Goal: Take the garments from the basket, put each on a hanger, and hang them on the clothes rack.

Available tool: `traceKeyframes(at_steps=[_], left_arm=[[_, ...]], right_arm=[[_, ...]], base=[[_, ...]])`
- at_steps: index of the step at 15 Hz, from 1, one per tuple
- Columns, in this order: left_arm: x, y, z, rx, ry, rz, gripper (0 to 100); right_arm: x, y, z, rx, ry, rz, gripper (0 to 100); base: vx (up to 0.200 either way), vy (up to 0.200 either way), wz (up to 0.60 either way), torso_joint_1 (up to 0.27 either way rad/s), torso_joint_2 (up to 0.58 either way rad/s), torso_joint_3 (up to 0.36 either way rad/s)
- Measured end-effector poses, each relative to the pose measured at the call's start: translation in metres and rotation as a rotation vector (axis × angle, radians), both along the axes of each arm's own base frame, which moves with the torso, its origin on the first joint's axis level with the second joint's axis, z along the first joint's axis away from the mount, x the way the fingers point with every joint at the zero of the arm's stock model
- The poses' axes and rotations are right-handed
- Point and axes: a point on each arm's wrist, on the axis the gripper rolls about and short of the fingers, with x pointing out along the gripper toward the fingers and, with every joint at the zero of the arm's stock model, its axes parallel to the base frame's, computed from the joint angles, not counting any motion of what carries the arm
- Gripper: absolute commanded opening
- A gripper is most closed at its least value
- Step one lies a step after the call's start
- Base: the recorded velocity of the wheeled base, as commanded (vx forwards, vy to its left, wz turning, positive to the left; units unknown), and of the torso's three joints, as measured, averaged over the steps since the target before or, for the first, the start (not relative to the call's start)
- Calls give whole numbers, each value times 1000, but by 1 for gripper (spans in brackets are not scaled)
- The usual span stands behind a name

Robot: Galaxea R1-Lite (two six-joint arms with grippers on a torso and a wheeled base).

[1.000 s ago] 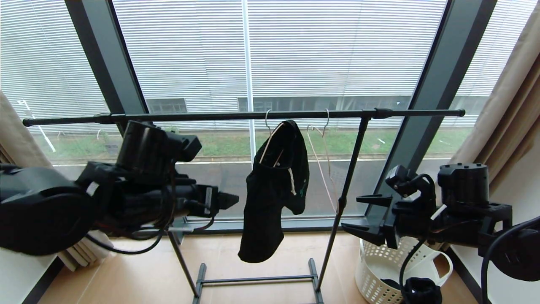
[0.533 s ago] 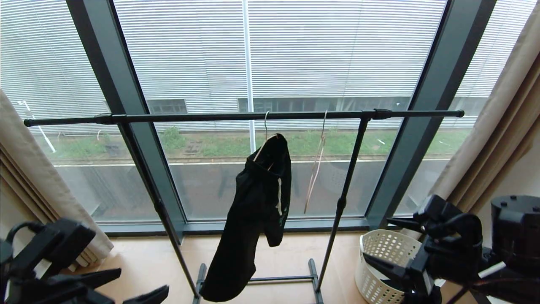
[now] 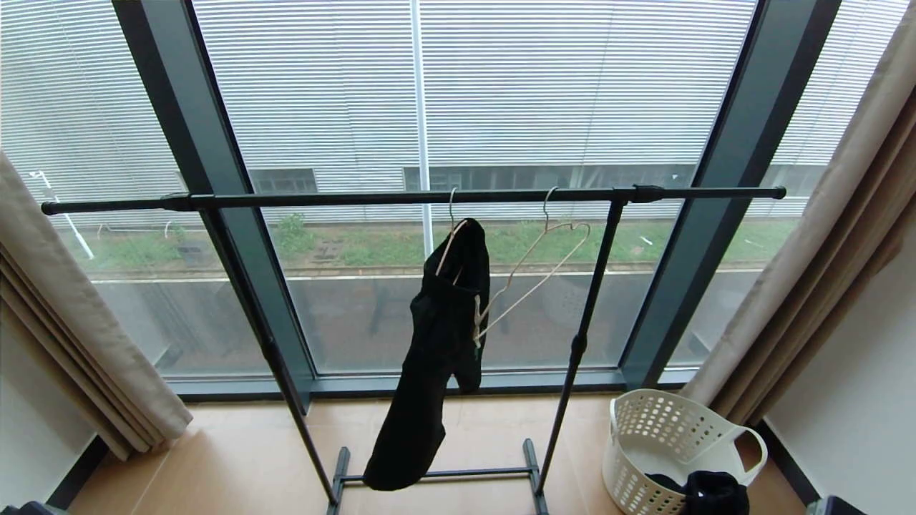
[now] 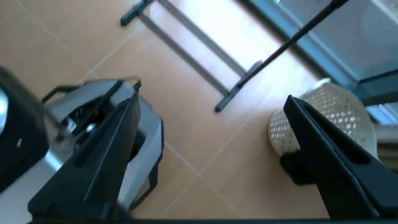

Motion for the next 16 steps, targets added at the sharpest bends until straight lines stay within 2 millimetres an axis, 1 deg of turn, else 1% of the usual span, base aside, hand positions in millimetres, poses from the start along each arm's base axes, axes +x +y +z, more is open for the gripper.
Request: traceKeyframes(at_steps=[2, 4, 5, 8, 9, 11, 13, 16], left_arm=[[-4, 2, -4, -1, -1, 1, 100], [-6, 4, -6, 1, -12, 9, 100], [-8, 6, -9, 20, -19, 23, 100], [-11, 9, -9, 46, -67, 66, 100], [-11, 9, -9, 43, -76, 73, 100], [-14, 12, -10, 45, -82, 117, 100], [-18, 16, -11, 50, -97, 157, 100], [-24, 20, -10, 42, -164, 205, 100]], right_arm=[[-21, -11, -3, -9, 21, -15, 100], [-33, -19, -2, 20, -17, -92, 100], [-36, -22, -1, 29, -45, -137, 100], [-42, -27, 1, 51, -128, -235, 100], [-44, -28, 2, 74, -144, -266, 100], [-48, -29, 3, 176, -155, -350, 100], [-51, -31, 4, 206, -186, -372, 100], [-53, -31, 5, 217, -212, -374, 100]], base=[[0, 0, 0, 0, 0, 0], [0, 0, 0, 0, 0, 0], [0, 0, 0, 0, 0, 0], [0, 0, 0, 0, 0, 0], [0, 0, 0, 0, 0, 0], [0, 0, 0, 0, 0, 0], [0, 0, 0, 0, 0, 0], [0, 0, 0, 0, 0, 0]])
